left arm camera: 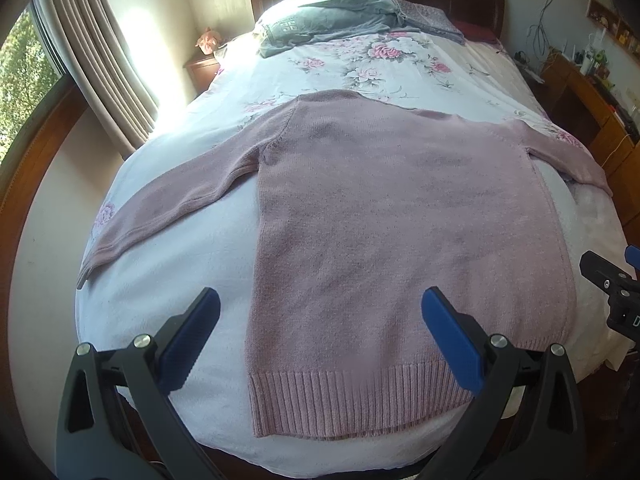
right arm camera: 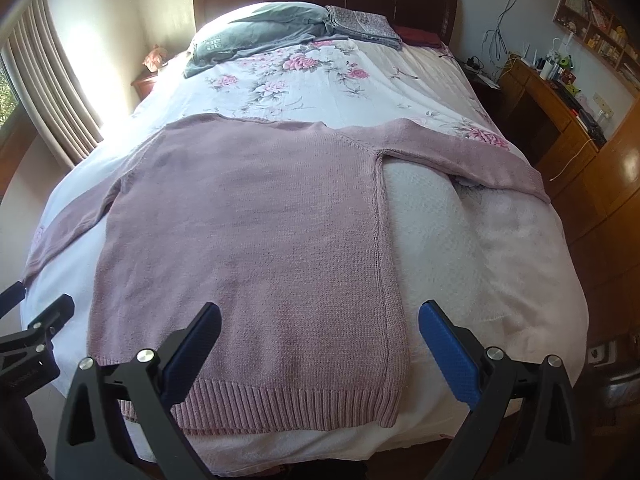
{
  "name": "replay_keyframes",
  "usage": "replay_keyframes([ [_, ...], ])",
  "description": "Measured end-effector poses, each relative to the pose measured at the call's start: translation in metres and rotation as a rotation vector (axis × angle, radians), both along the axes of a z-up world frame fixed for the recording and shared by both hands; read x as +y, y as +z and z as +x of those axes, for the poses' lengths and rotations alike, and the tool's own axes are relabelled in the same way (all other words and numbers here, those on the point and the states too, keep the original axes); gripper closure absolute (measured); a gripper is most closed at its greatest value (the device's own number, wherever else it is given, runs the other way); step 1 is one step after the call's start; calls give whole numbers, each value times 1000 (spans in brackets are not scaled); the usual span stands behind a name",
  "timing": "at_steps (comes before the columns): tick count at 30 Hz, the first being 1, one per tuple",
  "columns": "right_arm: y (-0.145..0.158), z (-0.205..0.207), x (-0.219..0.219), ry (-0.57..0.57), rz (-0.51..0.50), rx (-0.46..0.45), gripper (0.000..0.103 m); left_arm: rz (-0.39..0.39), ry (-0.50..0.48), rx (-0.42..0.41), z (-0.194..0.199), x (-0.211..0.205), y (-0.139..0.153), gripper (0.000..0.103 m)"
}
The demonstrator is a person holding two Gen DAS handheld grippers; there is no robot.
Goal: Fold small clothes
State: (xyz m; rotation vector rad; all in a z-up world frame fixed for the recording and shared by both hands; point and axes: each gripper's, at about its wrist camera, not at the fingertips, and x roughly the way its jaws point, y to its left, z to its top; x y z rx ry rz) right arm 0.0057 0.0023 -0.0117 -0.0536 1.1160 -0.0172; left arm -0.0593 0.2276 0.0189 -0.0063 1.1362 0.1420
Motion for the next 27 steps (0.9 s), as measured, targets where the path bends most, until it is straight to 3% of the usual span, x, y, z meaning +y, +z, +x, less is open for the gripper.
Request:
replay_keyframes([
  [7,-7,28,-77,-33,-29,-22,4,-29,13,30,35,-39,-22,3],
  [15,-27,113,-271,-223,-81,-3,4,-164,36,-2,120,-103,-35,3],
  [21,-68,193,-430,-369,38,94,4,-134,19,-52,186,-168,-39,3],
  [27,-113,238,-527,-425,170,204,4,-137,39,-39,236,-216,-54,3],
])
